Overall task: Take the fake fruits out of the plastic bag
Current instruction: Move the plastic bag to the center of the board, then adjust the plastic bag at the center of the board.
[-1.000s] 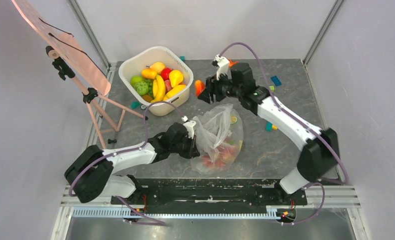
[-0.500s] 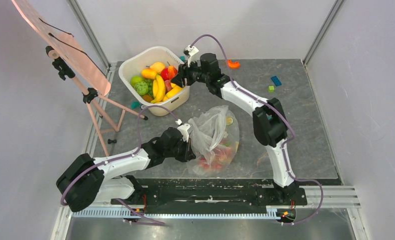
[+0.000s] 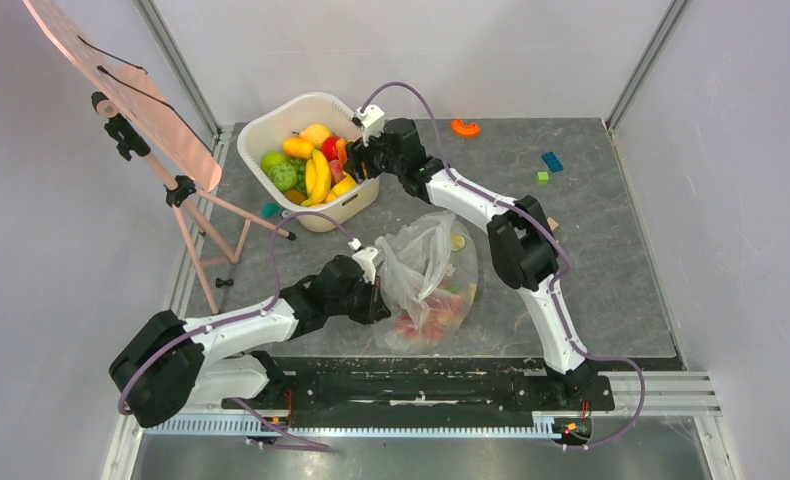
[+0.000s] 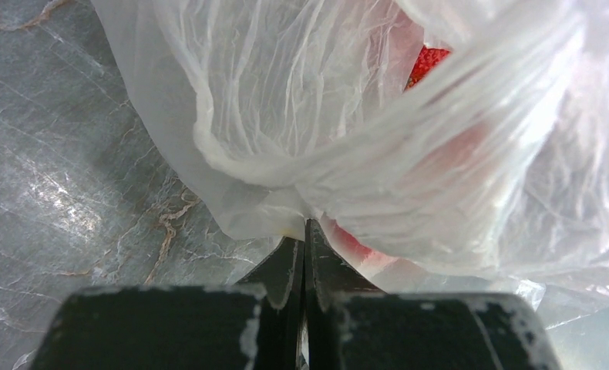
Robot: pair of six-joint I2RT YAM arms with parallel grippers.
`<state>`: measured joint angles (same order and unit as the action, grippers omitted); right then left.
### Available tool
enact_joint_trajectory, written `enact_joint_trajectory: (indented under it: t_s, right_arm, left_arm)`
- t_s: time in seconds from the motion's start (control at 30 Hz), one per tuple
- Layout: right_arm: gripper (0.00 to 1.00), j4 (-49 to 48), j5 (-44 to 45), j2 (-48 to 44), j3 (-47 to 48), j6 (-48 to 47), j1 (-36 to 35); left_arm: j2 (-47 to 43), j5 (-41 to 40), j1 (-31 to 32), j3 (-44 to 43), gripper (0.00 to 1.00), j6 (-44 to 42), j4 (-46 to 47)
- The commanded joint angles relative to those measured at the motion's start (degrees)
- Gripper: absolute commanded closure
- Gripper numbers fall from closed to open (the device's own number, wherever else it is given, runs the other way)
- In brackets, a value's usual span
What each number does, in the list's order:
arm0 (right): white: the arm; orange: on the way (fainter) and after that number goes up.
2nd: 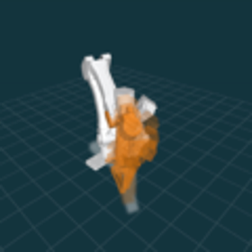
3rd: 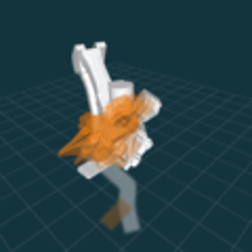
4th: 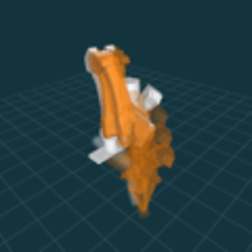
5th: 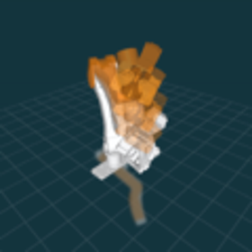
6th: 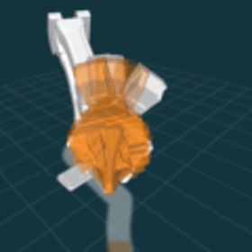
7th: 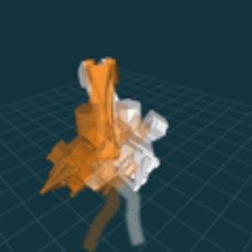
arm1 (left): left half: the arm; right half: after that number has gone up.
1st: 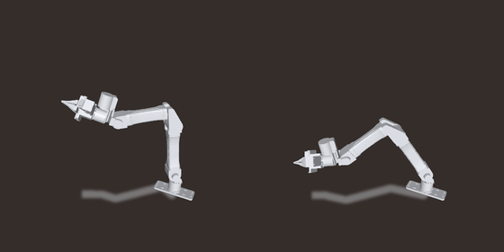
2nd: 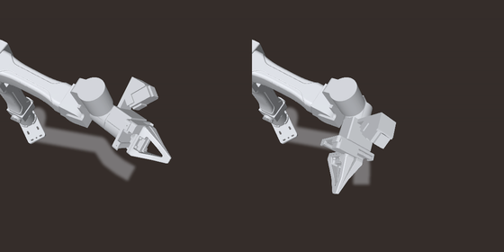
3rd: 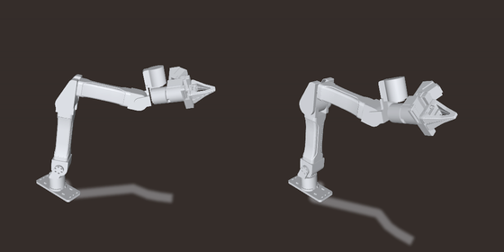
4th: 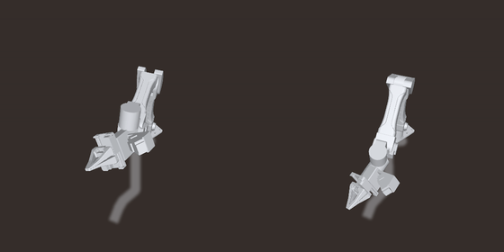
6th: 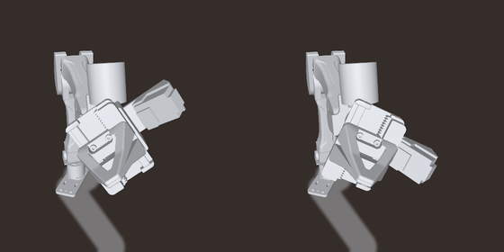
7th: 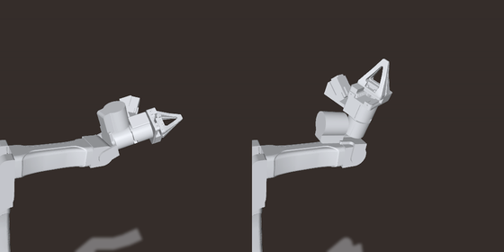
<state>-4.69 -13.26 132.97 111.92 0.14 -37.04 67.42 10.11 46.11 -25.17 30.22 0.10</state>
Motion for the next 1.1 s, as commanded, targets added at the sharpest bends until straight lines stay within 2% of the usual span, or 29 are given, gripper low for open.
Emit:
enact_joint_trajectory:
  t_s: [0.0, 0.3, 0.47, 0.57, 0.7, 0.9, 1.0, 1.07]
  right_arm:
    - [0.33, 1.1, 3.2, -0.1, 0.2, -4.9, -0.4]
    - [0.15, 2.2, 2.6, -2.3, -1.2, -6.6, -0.4]
    - [0.11, -0.1, 2.5, -10.9, -6.9, -7.5, -0.4]
    - [0.1, -1.8, 4.4, -18.1, -9.7, -6.3, -0.4]
    - [0.1, 0.9, 11.1, -29.1, -14.8, -2.5, -0.4]
    - [0.11, 0.2, 22.1, -55.3, -40.0, 3.8, -0.4]
    - [0.12, 6.6, 25.6, -66.2, -47.6, 6.1, -0.4]
    - [0.17, 12.7, 27.0, -72.6, -51.8, 8.5, -0.3]
  left_arm:
    - [-0.5, -1.1, 0.0, 0.2, 0.98, 1.1, 0.5]
    - [-0.8, -1.4, 0.0, 0.0, 0.98, 0.8, 0.3]
    - [-0.8, -1.8, 0.0, -0.8, 0.98, 0.7, 0.3]
    - [-0.8, -2.1, 0.0, -2.4, 0.98, -0.1, -1.1]
    - [-0.6, -2.0, 0.0, -5.8, 0.98, -1.0, -1.8]
    - [4.0, 1.5, 0.0, -18.3, 0.98, -4.4, -5.5]
    - [8.4, 5.7, 0.2, -26.9, 0.98, -7.7, -10.3]
    - [11.0, 7.9, 0.5, -31.3, 0.98, -10.3, -13.1]
